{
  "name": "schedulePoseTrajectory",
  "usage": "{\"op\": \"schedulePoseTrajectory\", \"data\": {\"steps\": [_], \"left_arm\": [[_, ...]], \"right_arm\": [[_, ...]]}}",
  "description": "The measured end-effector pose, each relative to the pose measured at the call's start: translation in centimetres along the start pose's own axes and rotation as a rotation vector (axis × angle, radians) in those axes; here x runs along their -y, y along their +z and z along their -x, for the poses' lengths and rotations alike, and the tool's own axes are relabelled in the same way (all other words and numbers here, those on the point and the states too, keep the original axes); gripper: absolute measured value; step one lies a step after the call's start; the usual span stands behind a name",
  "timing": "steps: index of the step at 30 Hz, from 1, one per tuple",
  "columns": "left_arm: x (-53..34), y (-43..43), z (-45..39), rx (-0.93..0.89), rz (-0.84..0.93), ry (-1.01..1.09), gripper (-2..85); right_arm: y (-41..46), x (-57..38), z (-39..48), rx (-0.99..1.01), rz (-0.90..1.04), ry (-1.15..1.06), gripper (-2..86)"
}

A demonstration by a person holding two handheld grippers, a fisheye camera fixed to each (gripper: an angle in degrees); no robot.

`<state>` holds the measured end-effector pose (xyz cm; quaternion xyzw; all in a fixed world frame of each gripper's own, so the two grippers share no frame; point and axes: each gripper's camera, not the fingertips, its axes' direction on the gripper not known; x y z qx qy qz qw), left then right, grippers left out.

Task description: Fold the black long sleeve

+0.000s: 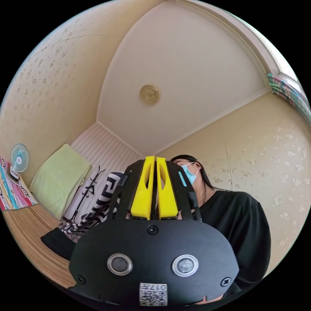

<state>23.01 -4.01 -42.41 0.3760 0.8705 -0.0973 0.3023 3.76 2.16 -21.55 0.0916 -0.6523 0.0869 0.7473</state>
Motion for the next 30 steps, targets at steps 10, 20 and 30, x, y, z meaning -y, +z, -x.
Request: {"op": "schedulePoseTrajectory", "data": {"steps": [10,20,30], "left_arm": [[0.6,3.3,0.8,-0.007,0.05,0.022,-1.0],[-0.7,2.9,3.2,0.054,0.038,-0.013,-1.0],[-3.8,2.3,6.6,0.769,0.348,-0.175,-1.0]], "right_arm": [[2.4,-2.8,2.3,0.044,0.062,-0.096,8.7],[-0.1,-5.5,4.9,0.172,-0.006,-0.156,2.7],[-10.3,-3.5,15.4,0.49,-0.417,-0.543,1.1]]}}
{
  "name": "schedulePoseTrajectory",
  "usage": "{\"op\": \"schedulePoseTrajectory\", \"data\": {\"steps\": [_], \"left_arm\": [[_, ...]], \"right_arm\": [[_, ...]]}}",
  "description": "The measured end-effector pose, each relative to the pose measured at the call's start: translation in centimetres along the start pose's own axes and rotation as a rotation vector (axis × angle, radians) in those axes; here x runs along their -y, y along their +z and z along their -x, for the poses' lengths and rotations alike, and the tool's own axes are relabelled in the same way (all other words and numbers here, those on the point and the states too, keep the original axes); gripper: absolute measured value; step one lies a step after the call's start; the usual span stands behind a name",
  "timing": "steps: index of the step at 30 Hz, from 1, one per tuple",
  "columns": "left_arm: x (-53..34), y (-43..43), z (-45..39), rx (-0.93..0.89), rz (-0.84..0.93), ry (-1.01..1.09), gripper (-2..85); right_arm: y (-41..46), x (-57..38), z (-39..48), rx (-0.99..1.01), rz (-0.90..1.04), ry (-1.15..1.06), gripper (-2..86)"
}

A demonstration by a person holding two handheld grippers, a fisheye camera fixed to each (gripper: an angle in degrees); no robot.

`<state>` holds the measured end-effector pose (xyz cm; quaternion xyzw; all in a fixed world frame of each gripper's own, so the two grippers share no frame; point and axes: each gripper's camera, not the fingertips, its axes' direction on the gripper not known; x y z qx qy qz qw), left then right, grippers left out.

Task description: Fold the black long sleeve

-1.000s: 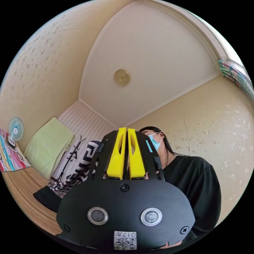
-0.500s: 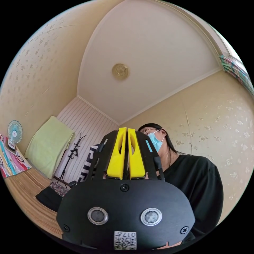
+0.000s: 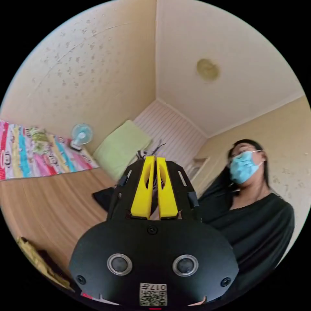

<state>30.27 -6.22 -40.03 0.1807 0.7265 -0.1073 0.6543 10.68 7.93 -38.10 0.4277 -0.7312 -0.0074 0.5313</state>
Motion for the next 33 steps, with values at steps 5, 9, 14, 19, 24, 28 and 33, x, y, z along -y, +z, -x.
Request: {"op": "schedulePoseTrajectory", "data": {"steps": [5,9,14,19,24,28,33], "left_arm": [[-0.4,5.9,0.4,0.094,0.203,-0.004,-0.8],[-0.8,7.7,1.0,-0.013,0.226,-0.035,0.2],[-1.7,8.5,1.5,-0.106,0.228,-0.039,9.3],[-3.1,8.0,2.1,-0.231,0.208,-0.044,16.3],[-2.6,7.2,2.4,-0.092,0.169,-0.033,20.3],[0.1,6.6,1.3,-0.201,0.205,0.044,17.4],[0.7,0.5,-1.8,-0.157,0.058,0.143,1.3]], "right_arm": [[5.8,5.1,5.1,-0.023,0.154,-0.162,1.1],[8.0,7.7,7.8,-0.029,0.167,-0.2,1.2],[9.4,10.6,11.3,-0.082,0.131,-0.237,1.3],[10.5,12.3,13.8,-0.142,0.1,-0.244,1.2],[12.6,13.1,15.2,-0.078,0.114,-0.26,1.1],[14.2,14.3,15.9,-0.126,0.15,-0.281,1.2],[12.6,15.8,15.9,-0.348,0.142,-0.266,1.3]]}}
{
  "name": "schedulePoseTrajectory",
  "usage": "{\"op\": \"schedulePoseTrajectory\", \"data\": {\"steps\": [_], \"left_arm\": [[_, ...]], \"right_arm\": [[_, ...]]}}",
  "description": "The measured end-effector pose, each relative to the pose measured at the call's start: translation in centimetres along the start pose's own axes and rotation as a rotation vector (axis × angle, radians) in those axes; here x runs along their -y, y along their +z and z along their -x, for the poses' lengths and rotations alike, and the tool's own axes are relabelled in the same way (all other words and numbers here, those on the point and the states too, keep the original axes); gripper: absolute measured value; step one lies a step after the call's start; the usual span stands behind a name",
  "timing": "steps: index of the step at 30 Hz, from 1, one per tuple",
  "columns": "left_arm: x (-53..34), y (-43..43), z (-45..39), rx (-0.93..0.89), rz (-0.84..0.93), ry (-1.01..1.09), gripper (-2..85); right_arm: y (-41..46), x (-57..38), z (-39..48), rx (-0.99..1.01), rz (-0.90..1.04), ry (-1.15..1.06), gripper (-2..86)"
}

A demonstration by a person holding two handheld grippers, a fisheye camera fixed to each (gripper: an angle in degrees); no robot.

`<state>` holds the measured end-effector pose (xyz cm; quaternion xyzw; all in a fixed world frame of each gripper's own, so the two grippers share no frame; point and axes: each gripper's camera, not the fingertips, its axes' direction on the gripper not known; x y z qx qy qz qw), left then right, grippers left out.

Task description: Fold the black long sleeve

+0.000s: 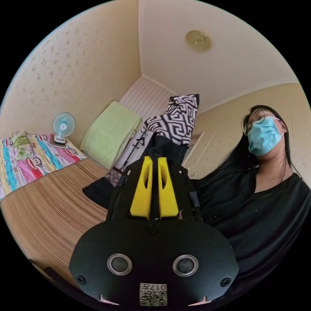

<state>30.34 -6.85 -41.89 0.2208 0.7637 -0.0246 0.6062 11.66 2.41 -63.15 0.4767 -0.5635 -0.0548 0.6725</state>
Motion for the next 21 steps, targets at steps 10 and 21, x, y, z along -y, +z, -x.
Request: {"op": "schedulePoseTrajectory", "data": {"steps": [10,21], "left_arm": [[2.1,-13.9,4.6,-0.088,-0.266,-0.154,-0.7],[-0.7,-16.9,4.6,-0.06,-0.136,-0.25,-0.9]], "right_arm": [[-5.9,-4.3,-10.6,-0.559,0.597,0.349,0.7],[-12.4,-10.3,-7.5,-0.35,0.39,0.413,0.6]]}}
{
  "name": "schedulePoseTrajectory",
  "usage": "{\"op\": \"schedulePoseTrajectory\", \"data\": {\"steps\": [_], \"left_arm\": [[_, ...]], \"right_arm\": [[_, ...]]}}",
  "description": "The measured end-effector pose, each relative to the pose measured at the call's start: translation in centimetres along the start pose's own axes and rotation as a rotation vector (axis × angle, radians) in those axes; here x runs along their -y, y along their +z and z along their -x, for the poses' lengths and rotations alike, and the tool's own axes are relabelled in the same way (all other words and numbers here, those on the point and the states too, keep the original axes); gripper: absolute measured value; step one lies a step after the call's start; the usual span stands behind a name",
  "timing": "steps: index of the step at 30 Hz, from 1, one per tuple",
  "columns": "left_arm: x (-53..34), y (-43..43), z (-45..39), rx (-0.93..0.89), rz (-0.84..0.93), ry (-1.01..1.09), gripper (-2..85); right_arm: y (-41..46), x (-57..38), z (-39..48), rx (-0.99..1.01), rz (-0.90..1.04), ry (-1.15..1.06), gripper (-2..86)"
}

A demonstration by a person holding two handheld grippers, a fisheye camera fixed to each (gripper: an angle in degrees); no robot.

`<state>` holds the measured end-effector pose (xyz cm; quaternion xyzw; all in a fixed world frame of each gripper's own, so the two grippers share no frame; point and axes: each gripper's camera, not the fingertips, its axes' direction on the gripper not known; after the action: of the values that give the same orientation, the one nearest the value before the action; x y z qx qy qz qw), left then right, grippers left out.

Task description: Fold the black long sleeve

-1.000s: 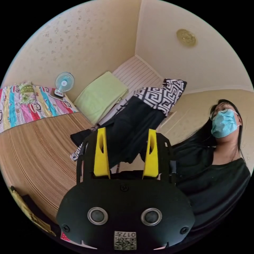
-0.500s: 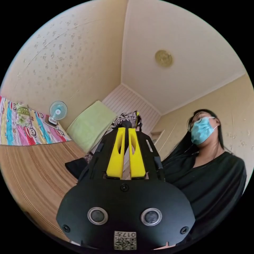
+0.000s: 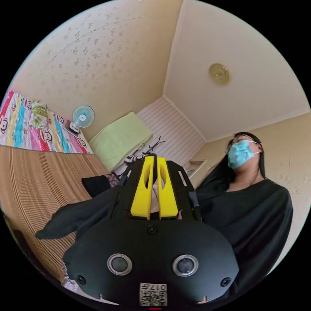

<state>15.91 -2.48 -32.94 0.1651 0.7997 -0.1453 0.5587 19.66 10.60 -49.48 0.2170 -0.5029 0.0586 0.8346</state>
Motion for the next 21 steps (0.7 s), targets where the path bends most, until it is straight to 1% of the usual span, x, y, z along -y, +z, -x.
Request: {"op": "schedulePoseTrajectory", "data": {"steps": [2,4,6,8,9,11,12,14,15,17,18,20,21], "left_arm": [[2.6,0.1,-1.6,0.002,0.034,0.028,-0.9],[5.6,0.1,-2.4,0.041,0.041,0.022,-0.9],[9.0,0.0,-2.4,0.102,0.043,-0.008,-0.9],[13.4,-0.1,-0.8,0.195,0.073,-0.016,-0.9],[14.5,-0.1,0.1,0.227,0.088,-0.036,-0.8],[19.0,-0.2,6.9,0.391,0.147,-0.215,-0.8],[20.2,-0.1,9.0,0.426,0.157,-0.248,-0.7],[25.2,1.2,18.7,0.586,0.243,-0.346,-0.3],[26.3,1.6,21.4,0.645,0.27,-0.371,-0.1],[29.9,2.7,31.4,0.857,0.347,-0.44,1.5],[30.3,2.6,33.9,0.896,0.352,-0.47,2.2],[30.0,0.7,41.8,0.982,0.319,-0.635,4.5],[29.5,0.0,43.1,0.997,0.299,-0.666,4.9]], "right_arm": [[-1.6,3.7,1.4,0.021,0.014,-0.079,0.7],[-2.2,7.8,2.3,-0.005,0.046,-0.117,0.7],[-2.2,12.2,2.0,-0.052,0.094,-0.092,0.7],[-1.0,17.7,-0.3,-0.113,0.189,-0.026,0.8],[-0.5,18.8,-1.2,-0.139,0.213,-0.013,0.8],[2.5,23.0,-6.5,-0.243,0.339,0.066,0.9],[3.7,24.0,-8.2,-0.269,0.383,0.082,0.9],[9.5,27.6,-16.9,-0.401,0.564,0.163,1.0],[11.1,28.4,-19.3,-0.441,0.601,0.198,1.0],[17.0,30.4,-28.5,-0.605,0.648,0.303,1.3],[18.2,30.5,-30.2,-0.636,0.649,0.316,1.4],[22.4,29.7,-35.8,-0.799,0.707,0.409,1.9],[23.1,29.3,-36.7,-0.834,0.711,0.428,2.0]]}}
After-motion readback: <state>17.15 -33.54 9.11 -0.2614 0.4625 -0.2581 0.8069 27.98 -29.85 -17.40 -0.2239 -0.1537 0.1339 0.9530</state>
